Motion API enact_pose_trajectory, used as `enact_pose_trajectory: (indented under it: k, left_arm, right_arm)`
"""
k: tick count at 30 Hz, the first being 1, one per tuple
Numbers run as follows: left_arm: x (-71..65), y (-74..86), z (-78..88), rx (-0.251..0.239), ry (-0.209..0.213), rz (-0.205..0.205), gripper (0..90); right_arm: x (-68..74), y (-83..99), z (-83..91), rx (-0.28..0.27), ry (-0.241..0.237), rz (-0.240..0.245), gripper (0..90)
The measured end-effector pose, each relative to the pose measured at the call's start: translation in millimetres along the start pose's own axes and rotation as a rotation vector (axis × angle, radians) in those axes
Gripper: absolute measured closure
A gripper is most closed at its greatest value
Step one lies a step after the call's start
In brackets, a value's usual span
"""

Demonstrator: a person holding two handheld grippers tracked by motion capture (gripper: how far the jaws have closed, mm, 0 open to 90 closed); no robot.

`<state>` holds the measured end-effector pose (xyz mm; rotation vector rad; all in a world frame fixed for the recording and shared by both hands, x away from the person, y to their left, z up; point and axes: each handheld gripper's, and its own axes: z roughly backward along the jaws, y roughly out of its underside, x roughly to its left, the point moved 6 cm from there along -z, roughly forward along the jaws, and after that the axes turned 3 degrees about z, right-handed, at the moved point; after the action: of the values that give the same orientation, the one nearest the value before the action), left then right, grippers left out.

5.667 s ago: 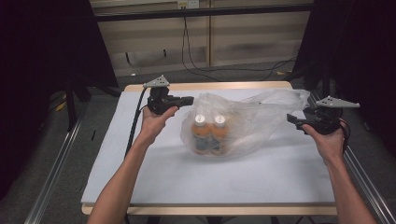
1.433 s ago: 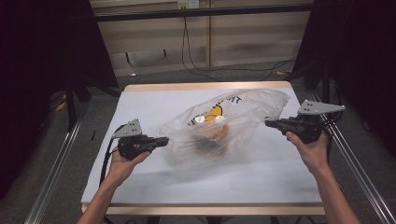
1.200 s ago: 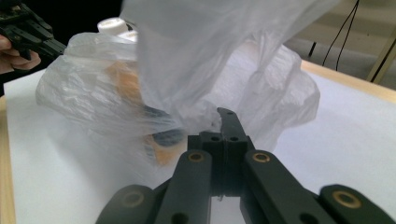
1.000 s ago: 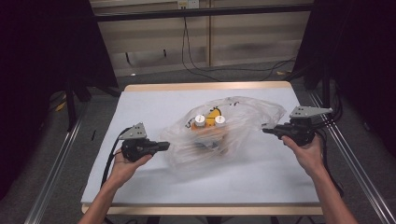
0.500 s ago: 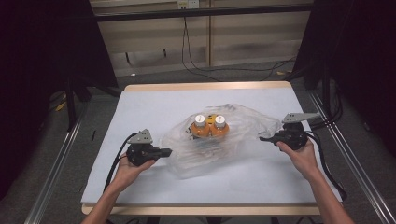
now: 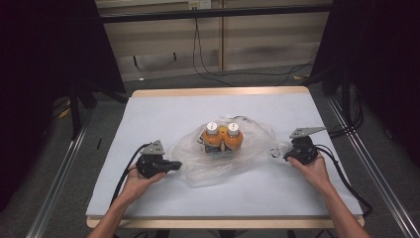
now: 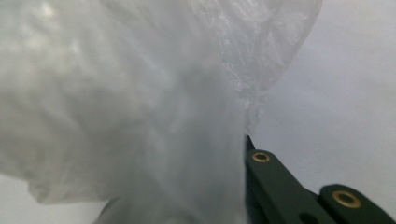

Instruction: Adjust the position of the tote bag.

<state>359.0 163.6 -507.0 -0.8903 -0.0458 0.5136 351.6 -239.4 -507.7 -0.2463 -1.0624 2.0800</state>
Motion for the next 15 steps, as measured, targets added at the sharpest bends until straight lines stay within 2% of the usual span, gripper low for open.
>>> enact_pose_trajectory:
  k: [1, 3, 8, 10, 15]
  left_arm:
    - [1.1, 1.1, 0.4, 0.016, -0.007, -0.006, 90.0]
    - [2.3, 3.2, -2.4, 0.015, -0.005, 0.005, 90.0]
    - [6.2, 10.7, -9.5, 0.047, 0.002, 0.016, 90.0]
    - [6.0, 11.6, -11.3, 0.059, -0.002, 0.000, 90.0]
    - [5.5, 12.0, -11.4, 0.050, -0.006, 0.007, 90.0]
  right_arm:
    - [-0.8, 1.5, -1.4, 0.007, 0.004, -0.005, 90.0]
    - [-2.7, 4.0, -3.3, 0.013, 0.013, -0.010, 90.0]
    - [-6.0, 10.6, -5.4, 0.050, 0.033, 0.007, 90.0]
    - [-9.8, 15.6, -7.0, 0.067, 0.039, 0.006, 90.0]
    - [-10.9, 17.4, -7.5, 0.060, 0.040, -0.003, 90.0]
